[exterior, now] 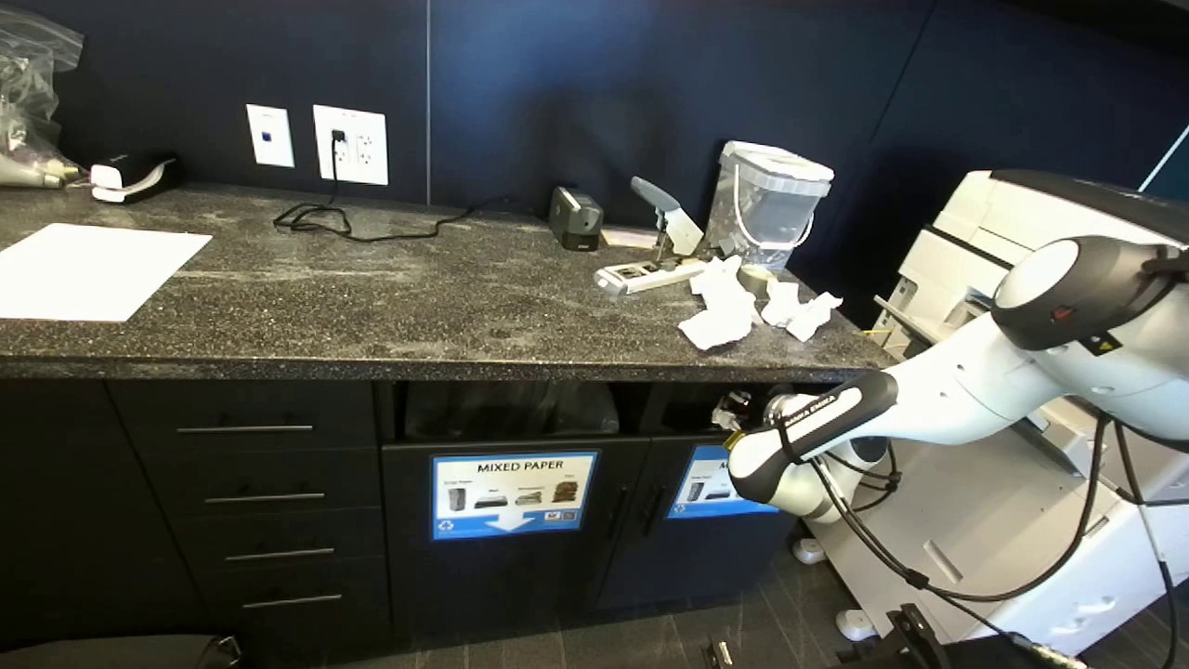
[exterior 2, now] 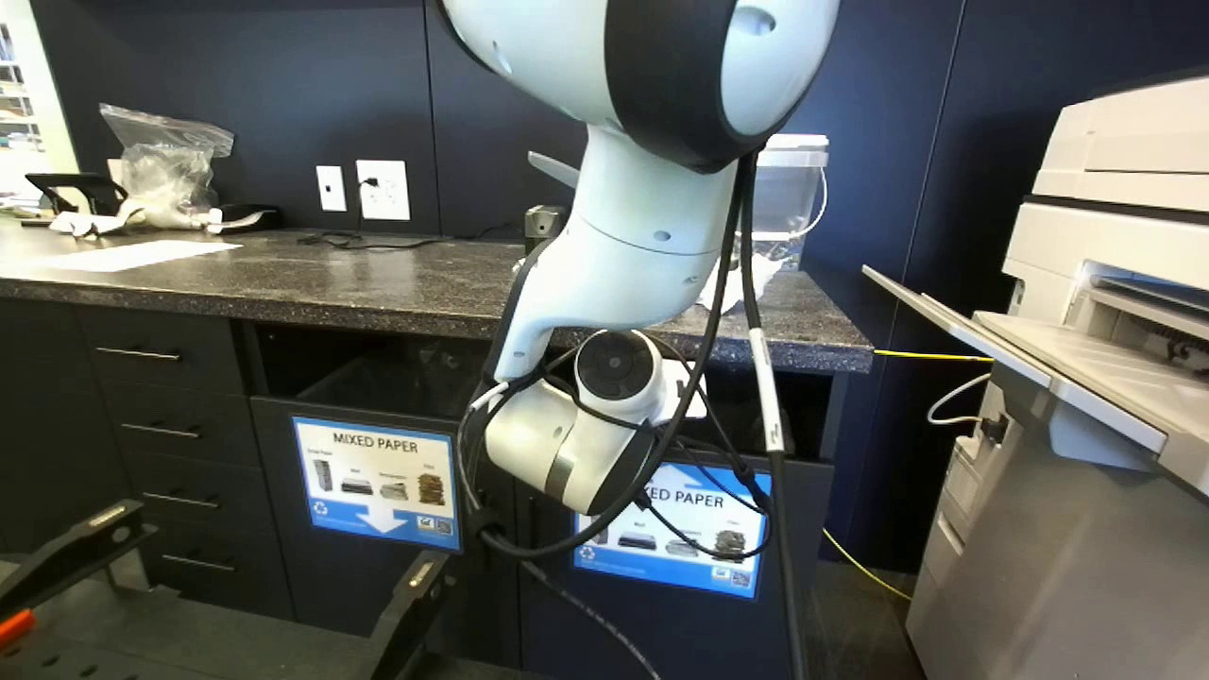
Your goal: Put the tissues in the rubbish bin.
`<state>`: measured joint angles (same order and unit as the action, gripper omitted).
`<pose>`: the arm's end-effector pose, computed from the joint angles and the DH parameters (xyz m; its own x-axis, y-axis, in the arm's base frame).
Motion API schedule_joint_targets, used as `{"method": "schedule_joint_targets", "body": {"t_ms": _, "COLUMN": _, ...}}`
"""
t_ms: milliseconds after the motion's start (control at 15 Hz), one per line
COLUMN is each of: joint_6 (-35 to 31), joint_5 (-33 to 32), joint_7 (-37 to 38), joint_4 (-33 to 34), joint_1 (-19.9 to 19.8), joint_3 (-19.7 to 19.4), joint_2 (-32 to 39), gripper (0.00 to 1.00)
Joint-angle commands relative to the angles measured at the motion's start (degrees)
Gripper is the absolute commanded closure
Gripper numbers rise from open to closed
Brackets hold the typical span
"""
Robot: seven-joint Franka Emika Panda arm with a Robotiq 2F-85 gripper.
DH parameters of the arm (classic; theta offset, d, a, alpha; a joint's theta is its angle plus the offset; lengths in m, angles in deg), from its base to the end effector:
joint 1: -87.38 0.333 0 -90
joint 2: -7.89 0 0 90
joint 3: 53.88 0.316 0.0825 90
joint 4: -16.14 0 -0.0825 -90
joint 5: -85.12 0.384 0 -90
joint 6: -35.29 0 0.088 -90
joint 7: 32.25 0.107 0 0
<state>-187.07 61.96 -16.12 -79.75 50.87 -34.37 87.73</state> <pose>0.5771 -0.1539 -0.0333 0.4763 -0.5598 0.6780 -0.2930 -0.8281 -0.4779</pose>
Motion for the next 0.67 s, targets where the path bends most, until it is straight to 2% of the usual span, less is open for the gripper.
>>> {"method": "schedule_joint_targets", "body": {"t_ms": 0, "joint_6": -2.3, "joint_5": 0.4, "joint_7": 3.4, "joint_4": 5.1, "joint_1": 2.8, "joint_3": -1.6, "joint_2": 3.0, "gripper": 0.83}}
{"method": "schedule_joint_targets", "body": {"t_ms": 67, "joint_6": -2.2, "joint_5": 0.5, "joint_7": 3.8, "joint_4": 5.6, "joint_1": 3.2, "joint_3": -1.8, "joint_2": 3.3, "gripper": 0.84}}
{"method": "schedule_joint_targets", "body": {"t_ms": 133, "joint_6": -1.9, "joint_5": 0.8, "joint_7": 4.2, "joint_4": 5.7, "joint_1": 3.6, "joint_3": -2.1, "joint_2": 3.3, "gripper": 0.65}}
{"method": "schedule_joint_targets", "body": {"t_ms": 600, "joint_6": -3.0, "joint_5": -0.9, "joint_7": 4.8, "joint_4": 5.5, "joint_1": 6.1, "joint_3": -4.5, "joint_2": 1.9, "gripper": 0.13}}
